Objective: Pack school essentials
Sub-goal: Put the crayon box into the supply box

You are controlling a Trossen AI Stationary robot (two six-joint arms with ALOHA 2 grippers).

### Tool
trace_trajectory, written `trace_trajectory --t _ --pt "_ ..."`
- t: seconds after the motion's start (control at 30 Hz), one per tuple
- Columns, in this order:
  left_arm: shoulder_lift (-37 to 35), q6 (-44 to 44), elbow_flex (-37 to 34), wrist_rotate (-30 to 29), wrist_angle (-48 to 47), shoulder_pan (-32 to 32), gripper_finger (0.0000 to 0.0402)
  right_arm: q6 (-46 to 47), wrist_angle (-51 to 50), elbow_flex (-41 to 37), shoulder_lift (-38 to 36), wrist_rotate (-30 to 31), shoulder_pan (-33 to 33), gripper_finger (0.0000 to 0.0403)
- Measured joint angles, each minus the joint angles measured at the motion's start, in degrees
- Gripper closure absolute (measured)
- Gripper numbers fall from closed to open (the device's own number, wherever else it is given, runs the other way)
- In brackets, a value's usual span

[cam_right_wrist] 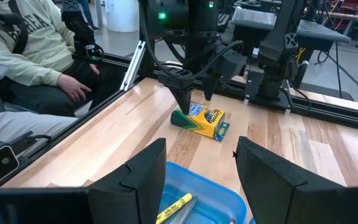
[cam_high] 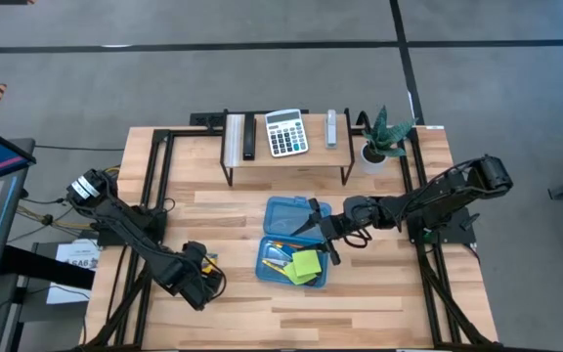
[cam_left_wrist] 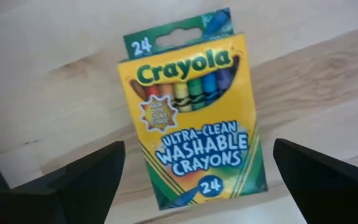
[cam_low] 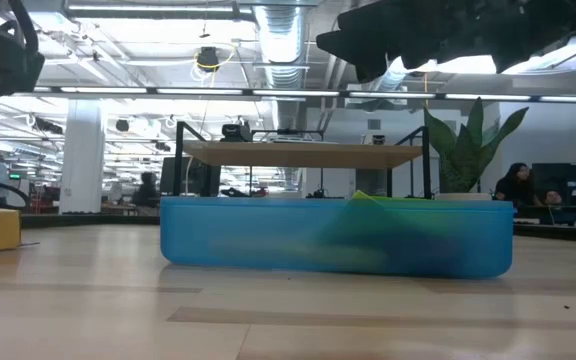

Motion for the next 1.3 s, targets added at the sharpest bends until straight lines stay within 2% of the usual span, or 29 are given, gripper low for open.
trace_trajectory --t 0.13,0.5,0.77,1.07,1.3 --pt "0.00 -0.13 -0.18 -0.40 0.65 -0.56 0.0003 -0.01 0.00 0.00 0.00 0.00 0.00 0.0190" --pt "-0.02 -2.12 -7.61 0.05 14.11 -0.41 0.0003 -0.04 0.24 0.00 0.00 0.01 0.00 0.0187" --pt "0.93 -2.75 -8.26 2.14 12.72 1.33 0.0003 -0.02 0.83 0.00 0.00 0.02 0.00 0.0187" --pt "2.27 2.15 -8.11 4.37 12.79 3.27 0.0004 -0.02 0.34 0.00 0.00 0.02 0.00 0.0191" --pt "2.32 4.83 -8.03 3.95 12.90 3.69 0.0043 -0.34 0.02 0.00 0.00 0.02 0.00 0.0190"
